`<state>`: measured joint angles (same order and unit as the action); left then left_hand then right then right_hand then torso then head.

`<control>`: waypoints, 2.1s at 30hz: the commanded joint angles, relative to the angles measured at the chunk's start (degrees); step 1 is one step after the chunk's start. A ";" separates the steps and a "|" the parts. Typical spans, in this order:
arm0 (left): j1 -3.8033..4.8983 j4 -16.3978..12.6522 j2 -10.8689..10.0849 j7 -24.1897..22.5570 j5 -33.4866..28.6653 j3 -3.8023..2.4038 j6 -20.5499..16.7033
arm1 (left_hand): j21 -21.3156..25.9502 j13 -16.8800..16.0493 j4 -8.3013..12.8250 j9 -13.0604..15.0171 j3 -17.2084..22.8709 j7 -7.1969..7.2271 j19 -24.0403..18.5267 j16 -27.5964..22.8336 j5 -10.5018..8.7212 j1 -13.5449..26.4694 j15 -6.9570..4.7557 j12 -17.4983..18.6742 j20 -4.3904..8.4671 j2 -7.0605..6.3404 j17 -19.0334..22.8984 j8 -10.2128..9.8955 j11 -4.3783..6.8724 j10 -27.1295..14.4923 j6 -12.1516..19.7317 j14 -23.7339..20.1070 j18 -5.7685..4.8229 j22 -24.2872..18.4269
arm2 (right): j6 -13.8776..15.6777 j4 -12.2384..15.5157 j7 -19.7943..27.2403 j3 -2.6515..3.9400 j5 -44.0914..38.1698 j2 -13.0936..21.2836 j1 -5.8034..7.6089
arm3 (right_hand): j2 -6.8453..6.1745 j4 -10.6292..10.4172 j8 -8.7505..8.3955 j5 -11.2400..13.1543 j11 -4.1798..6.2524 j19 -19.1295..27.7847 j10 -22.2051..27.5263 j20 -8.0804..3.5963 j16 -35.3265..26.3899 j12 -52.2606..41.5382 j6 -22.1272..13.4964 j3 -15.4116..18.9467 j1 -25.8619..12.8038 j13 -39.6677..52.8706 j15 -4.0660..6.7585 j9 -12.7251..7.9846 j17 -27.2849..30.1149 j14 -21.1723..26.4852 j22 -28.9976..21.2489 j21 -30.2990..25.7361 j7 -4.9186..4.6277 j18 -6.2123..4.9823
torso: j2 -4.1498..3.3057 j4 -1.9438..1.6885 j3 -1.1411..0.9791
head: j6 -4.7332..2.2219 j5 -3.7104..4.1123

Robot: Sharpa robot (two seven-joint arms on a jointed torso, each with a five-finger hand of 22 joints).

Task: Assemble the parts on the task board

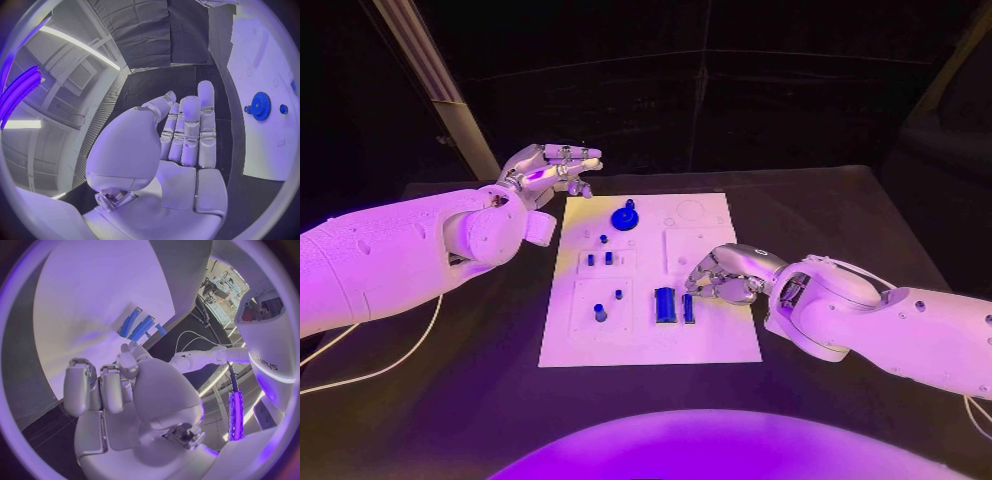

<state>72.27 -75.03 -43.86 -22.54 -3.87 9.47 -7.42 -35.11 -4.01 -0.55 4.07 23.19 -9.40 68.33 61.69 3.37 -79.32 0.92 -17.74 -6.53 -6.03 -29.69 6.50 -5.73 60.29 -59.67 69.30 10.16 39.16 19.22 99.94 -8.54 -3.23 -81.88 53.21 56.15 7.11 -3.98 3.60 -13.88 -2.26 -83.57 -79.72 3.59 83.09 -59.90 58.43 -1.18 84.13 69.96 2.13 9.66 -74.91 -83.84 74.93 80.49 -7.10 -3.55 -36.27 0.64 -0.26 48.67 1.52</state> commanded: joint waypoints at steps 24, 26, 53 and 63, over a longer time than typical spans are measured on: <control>0.07 0.09 0.07 -0.25 -0.16 0.10 0.68 | 0.31 0.09 0.18 -0.04 0.47 -0.26 -0.20 -0.33 0.24 0.12 -0.02 -0.33 -0.02 -0.09 0.08 0.31 -0.03 -0.29 0.27 -0.28 0.31 -0.06 | -4.48 -0.55 -1.91 0.01 -2.90 -0.97 0.01 | -3.59 1.70 0.42 0.36 0.97 -0.10 -0.43 -0.32 0.56 -0.62 4.33 -9.91 -3.01 -0.04 0.72 -3.11 -5.51 -4.20 0.84 0.28 0.71 0.30 | 0.06 0.00 0.04 | 0.57 -0.22; 0.07 0.10 0.06 -0.24 -0.16 0.11 0.67 | 0.31 0.09 0.18 -0.04 0.47 -0.26 -0.20 -0.33 0.24 0.12 -0.02 -0.33 -0.02 -0.09 0.08 0.31 -0.03 -0.29 0.27 -0.28 0.31 -0.06 | -4.49 -0.63 -1.95 0.01 -3.08 -1.01 0.01 | -3.88 1.88 0.41 0.39 1.03 -0.11 -0.41 -0.37 0.57 -0.54 4.57 -10.57 -3.26 -0.11 0.76 -3.27 -5.53 -4.20 0.87 0.29 0.76 0.31 | 0.05 0.03 0.03 | 0.51 -0.23; 0.06 0.08 0.03 -0.13 -0.15 0.17 0.75 | 0.31 0.09 0.18 -0.04 0.47 -0.26 -0.20 -0.33 0.24 0.12 -0.02 -0.33 -0.02 -0.09 0.08 0.31 -0.03 -0.29 0.27 -0.28 0.31 -0.06 | -0.92 -3.34 -2.88 0.01 -6.19 -3.62 -0.06 | -10.03 5.30 0.36 10.98 0.44 0.05 1.12 0.00 0.44 2.09 3.80 -14.18 -5.69 -2.38 0.30 -5.46 -5.42 -4.17 0.61 0.02 0.03 0.25 | 0.06 0.08 0.02 | 0.64 -0.19; 0.07 0.03 -0.05 -0.11 -0.15 0.18 0.74 | 0.31 0.09 0.18 -0.04 0.47 -0.26 -0.20 -0.33 0.24 0.12 -0.02 -0.33 -0.02 -0.09 0.08 0.31 -0.03 -0.29 0.27 -0.28 0.31 -0.06 | 0.21 -2.78 -2.95 0.01 -5.55 -3.42 -0.16 | -10.22 2.98 0.36 10.88 0.48 -0.04 0.75 0.02 0.51 1.56 3.93 -12.13 -9.35 -2.32 0.31 -5.67 -5.53 -4.20 0.71 0.07 0.18 0.27 | 0.06 0.00 0.02 | 0.56 -0.18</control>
<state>72.26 -74.92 -43.89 -22.47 -3.87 9.68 -7.33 -35.11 -4.02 -0.31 4.07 23.42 -9.40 68.33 61.69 3.37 -79.32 0.93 -17.74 -6.53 -6.03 -29.70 6.50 -5.74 60.30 -59.67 69.31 10.15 39.20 18.14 96.83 -11.52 -3.23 -87.51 49.76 55.96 -3.06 -0.85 3.78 -3.21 -1.84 -83.57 -78.90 3.59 83.31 -58.09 62.04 -13.46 75.44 67.63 2.57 4.07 -74.91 -83.84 74.91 80.49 -7.07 -3.54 -36.21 0.66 -0.22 49.27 1.39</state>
